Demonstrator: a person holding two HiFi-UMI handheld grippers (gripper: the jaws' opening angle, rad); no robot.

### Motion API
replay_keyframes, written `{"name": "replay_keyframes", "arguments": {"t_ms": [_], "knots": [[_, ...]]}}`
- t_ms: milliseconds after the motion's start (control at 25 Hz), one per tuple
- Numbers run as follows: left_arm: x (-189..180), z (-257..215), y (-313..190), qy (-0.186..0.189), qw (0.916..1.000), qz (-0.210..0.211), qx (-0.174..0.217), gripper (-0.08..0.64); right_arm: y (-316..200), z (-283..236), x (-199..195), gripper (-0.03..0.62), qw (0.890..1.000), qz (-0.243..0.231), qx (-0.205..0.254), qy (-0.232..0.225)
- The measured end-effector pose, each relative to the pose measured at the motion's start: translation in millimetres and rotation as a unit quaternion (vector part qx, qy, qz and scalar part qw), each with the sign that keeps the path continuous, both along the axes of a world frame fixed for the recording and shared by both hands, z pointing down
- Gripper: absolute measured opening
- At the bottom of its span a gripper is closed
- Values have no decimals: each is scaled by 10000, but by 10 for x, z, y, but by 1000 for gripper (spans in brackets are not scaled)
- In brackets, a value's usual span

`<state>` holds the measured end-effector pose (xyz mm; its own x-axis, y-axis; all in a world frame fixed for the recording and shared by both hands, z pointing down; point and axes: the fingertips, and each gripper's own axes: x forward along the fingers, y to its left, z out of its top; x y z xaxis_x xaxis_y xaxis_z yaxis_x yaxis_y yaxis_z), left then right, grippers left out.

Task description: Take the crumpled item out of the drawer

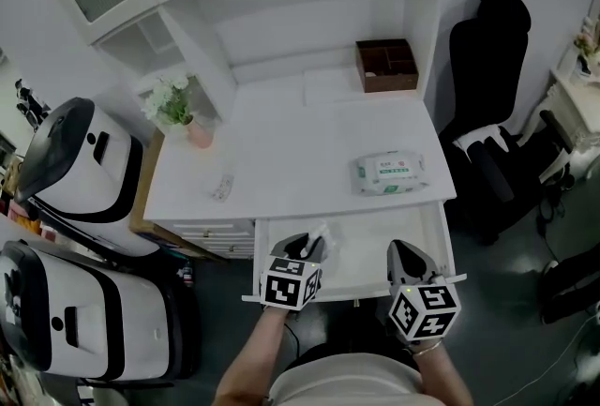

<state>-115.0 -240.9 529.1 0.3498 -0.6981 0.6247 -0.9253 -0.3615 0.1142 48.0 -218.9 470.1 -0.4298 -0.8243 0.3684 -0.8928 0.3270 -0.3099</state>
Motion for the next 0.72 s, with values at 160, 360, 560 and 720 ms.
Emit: {"name": "replay_keyframes", "arguments": {"t_ms": [160,360,560,720], "knots": [[-125,-172,68,83,9996,-178,190,78,31,-36,-100,2,9999,-101,45,6],[-304,-338,193,178,9979,-440,440,78,95,-53,-221,2,9997,-236,95,25],[-469,-484,291,333,9945,-722,684,78,136,-95,-292,2,9994,-316,155,44],[-593,-562,373,400,9918,-915,802,78,179,-127,-331,2,9992,-340,194,57]]}}
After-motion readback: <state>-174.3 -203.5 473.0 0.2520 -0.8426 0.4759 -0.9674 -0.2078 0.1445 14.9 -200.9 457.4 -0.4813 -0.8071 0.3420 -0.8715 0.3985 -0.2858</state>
